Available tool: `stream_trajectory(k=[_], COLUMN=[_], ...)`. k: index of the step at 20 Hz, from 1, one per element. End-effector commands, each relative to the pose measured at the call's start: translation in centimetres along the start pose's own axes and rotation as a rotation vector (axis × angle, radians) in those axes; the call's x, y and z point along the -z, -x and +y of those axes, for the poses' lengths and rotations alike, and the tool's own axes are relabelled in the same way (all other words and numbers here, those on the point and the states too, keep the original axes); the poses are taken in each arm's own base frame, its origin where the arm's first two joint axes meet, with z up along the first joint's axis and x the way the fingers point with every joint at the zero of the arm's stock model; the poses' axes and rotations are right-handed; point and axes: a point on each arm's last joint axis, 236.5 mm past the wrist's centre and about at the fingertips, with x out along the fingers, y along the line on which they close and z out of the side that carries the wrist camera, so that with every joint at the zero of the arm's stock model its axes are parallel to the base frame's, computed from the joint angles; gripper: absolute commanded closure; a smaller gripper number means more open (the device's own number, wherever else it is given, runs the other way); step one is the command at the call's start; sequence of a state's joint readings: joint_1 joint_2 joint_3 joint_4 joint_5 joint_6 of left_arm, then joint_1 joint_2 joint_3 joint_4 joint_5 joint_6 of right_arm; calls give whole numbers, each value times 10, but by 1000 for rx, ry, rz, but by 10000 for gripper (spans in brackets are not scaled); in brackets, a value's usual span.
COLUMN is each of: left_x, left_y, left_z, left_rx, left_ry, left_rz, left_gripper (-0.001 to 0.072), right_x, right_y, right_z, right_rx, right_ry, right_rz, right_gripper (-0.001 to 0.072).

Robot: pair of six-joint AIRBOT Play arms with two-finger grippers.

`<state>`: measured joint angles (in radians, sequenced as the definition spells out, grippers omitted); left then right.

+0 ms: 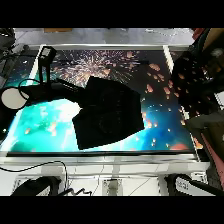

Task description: Fold the clothes and pants, and hang the long-sleeved shirts on hangers.

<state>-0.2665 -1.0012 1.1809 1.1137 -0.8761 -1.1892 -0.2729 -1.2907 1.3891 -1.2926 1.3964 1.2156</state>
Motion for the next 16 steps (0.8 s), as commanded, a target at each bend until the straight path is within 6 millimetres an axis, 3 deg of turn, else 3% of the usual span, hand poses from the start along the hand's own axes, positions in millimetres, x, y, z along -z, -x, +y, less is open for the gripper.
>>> stream_trajectory(k=[1,2,3,6,8,11,12,16], left_x=[15,20,22,31,56,104,124,224], left_y=[-9,-10,-10,-18,-22,-16,-11,10], left_z=[26,37,47,93,126,158,166,170], left_rx=[-90,-130,-165,-265,-318,-363,-370,-347], left_ry=[-75,-110,-135,-89,83,220,229,369], left_rz=[65,89,103,110,152,262,317,565], left_gripper=[9,9,9,10,10,29,82,99], right_x=[74,82,92,112,116,118,121,127], right_y=[-69,-83,-99,-141,-158,-174,-178,-191], right_z=[86,97,103,111,120,129,128,134], right_rx=[-484,-535,-543,-507,-516,-560,-562,-589], right_ry=[7,-46,-84,-150,-179,-237,-246,-239], right_rz=[214,226,243,301,336,361,377,398], right_gripper=[602,343,204,205,205,204,205,219])
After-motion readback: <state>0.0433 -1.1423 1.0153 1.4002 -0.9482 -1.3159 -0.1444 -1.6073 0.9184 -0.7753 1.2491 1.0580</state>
